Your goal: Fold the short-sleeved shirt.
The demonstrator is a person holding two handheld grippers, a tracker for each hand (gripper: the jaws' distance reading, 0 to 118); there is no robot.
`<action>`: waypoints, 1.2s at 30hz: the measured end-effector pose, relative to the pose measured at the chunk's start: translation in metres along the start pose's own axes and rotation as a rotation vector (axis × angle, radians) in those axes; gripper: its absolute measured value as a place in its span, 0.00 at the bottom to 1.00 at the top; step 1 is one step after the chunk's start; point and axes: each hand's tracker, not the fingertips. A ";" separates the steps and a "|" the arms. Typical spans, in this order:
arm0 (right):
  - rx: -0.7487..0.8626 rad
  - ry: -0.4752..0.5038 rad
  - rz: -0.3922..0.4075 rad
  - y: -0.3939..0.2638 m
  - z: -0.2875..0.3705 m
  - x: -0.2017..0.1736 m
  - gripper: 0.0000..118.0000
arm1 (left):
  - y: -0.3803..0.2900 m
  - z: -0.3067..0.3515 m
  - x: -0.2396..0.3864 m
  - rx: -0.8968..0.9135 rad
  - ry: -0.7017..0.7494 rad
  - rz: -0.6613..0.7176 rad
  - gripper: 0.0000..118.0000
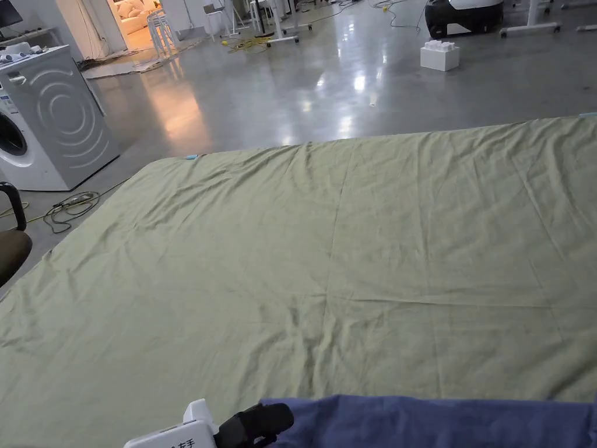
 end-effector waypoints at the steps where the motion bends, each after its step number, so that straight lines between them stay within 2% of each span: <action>1: -0.008 0.010 -0.011 0.000 -0.001 0.000 0.00 | 0.001 -0.002 0.003 -0.008 0.014 -0.025 0.39; 2: -0.012 0.016 -0.021 -0.001 -0.003 0.000 0.00 | 0.001 -0.005 0.006 -0.004 0.034 -0.041 0.20; 3: -0.014 0.017 -0.028 -0.001 -0.003 -0.002 0.00 | 0.002 -0.012 0.006 -0.010 0.067 -0.040 0.11; 5: -0.012 0.014 -0.035 -0.001 -0.003 -0.005 0.00 | 0.000 -0.018 0.004 -0.039 0.056 0.013 0.08; 8: -0.009 0.020 -0.046 -0.001 -0.003 -0.006 0.00 | -0.002 -0.007 0.001 0.059 0.026 0.047 0.08; 11: -0.025 0.031 -0.044 0.000 -0.006 -0.010 0.00 | -0.001 0.013 -0.002 0.109 -0.024 0.148 0.08; 14: -0.036 0.029 -0.017 0.002 -0.007 -0.013 0.00 | 0.000 0.041 0.008 0.178 -0.066 0.094 0.08; 19: -0.022 0.043 -0.018 0.003 -0.005 -0.014 0.00 | 0.026 0.108 0.010 0.301 0.069 0.056 0.08; 22: -0.022 0.050 -0.027 0.000 -0.004 -0.009 0.00 | 0.039 0.143 0.027 0.331 0.256 -0.082 0.08; 24: -0.023 0.050 -0.027 -0.002 -0.002 -0.006 0.00 | 0.037 0.148 0.045 0.378 0.323 -0.125 0.08; 27: -0.021 0.051 -0.036 -0.006 0.001 0.000 0.00 | 0.011 0.119 0.085 0.352 0.208 -0.163 0.08; 29: -0.018 0.048 -0.036 -0.007 0.004 0.000 0.00 | -0.014 0.085 0.112 0.336 0.209 -0.154 0.08; 33: -0.004 0.034 -0.046 -0.008 0.011 0.006 0.00 | -0.048 0.004 0.141 0.182 0.106 -0.183 0.08; 35: 0.003 0.024 -0.044 -0.009 0.016 0.008 0.00 | -0.063 -0.038 0.153 0.086 0.104 -0.224 0.08; 36: 0.003 0.015 -0.039 -0.010 0.019 0.009 0.00 | -0.071 -0.061 0.159 0.036 0.141 -0.294 0.08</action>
